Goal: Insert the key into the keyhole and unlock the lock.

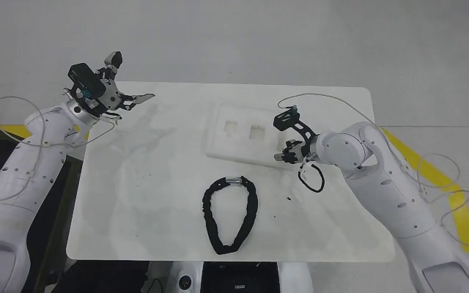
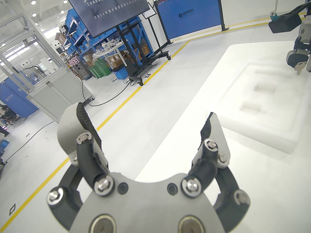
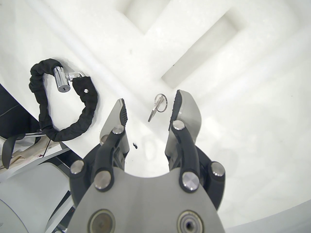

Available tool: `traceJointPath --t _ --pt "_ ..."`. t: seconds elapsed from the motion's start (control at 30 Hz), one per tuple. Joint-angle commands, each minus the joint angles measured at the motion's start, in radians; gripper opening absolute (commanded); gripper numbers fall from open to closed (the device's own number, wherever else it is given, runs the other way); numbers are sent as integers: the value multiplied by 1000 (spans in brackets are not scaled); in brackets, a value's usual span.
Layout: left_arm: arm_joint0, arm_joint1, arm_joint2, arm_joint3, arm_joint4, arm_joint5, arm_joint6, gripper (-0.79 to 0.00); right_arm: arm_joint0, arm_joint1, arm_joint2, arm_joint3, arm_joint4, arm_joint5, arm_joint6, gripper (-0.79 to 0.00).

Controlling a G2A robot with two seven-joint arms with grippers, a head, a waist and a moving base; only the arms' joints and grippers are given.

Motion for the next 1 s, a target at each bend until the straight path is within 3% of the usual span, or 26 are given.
traceJointPath --t 0.0,0.33,0.5,0.77,0.97 --pt "0 0 0 0 0 0 0 0 2 0 -1 -1 -10 1 -1 -465" --pt "0 0 0 0 0 0 0 0 12 -5 -17 6 -29 12 6 -514" --pt "0 0 0 0 0 0 0 0 14 -7 -19 8 -33 16 9 -643" --pt "0 0 0 0 0 0 0 0 14 -7 -16 5 -43 23 17 -785" --pt "0 0 0 0 0 0 0 0 13 -8 -17 7 -51 24 19 -785"
